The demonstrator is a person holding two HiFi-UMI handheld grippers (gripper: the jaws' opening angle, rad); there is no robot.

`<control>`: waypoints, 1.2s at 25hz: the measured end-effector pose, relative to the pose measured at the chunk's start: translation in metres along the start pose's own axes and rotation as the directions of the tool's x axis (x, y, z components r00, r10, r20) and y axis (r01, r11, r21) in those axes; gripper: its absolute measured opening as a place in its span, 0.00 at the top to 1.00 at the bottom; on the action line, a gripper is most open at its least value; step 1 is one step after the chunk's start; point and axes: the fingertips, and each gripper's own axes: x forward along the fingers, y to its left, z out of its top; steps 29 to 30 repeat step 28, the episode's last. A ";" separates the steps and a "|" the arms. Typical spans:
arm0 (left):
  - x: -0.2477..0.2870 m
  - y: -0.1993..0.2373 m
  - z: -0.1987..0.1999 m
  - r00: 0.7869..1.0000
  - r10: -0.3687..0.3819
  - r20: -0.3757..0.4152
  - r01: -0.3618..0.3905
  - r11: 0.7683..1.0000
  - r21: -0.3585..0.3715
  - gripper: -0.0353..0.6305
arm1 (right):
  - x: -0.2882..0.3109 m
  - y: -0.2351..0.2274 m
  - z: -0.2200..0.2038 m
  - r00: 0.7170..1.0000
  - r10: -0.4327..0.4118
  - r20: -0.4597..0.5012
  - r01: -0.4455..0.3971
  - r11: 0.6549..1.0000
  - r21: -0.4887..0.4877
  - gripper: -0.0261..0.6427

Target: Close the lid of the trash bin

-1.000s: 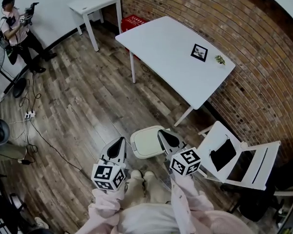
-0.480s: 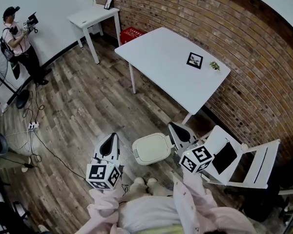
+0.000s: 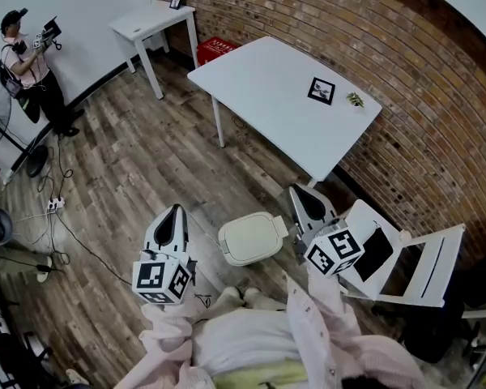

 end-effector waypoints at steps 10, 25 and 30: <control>0.004 0.002 -0.003 1.000 0.018 -0.014 -0.018 0.999 0.032 0.96 | 0.000 -0.009 -0.001 1.000 -0.008 0.001 0.008 1.000 -0.020 0.96; 0.006 0.002 -0.013 0.999 0.019 -0.043 -0.017 0.999 0.048 0.96 | -0.006 -0.017 -0.006 1.000 -0.020 0.002 0.020 1.000 -0.008 0.96; 0.007 0.002 -0.015 0.999 0.020 -0.049 -0.018 0.999 0.042 0.96 | -0.006 -0.020 -0.005 1.000 -0.024 0.010 0.024 1.000 0.006 0.96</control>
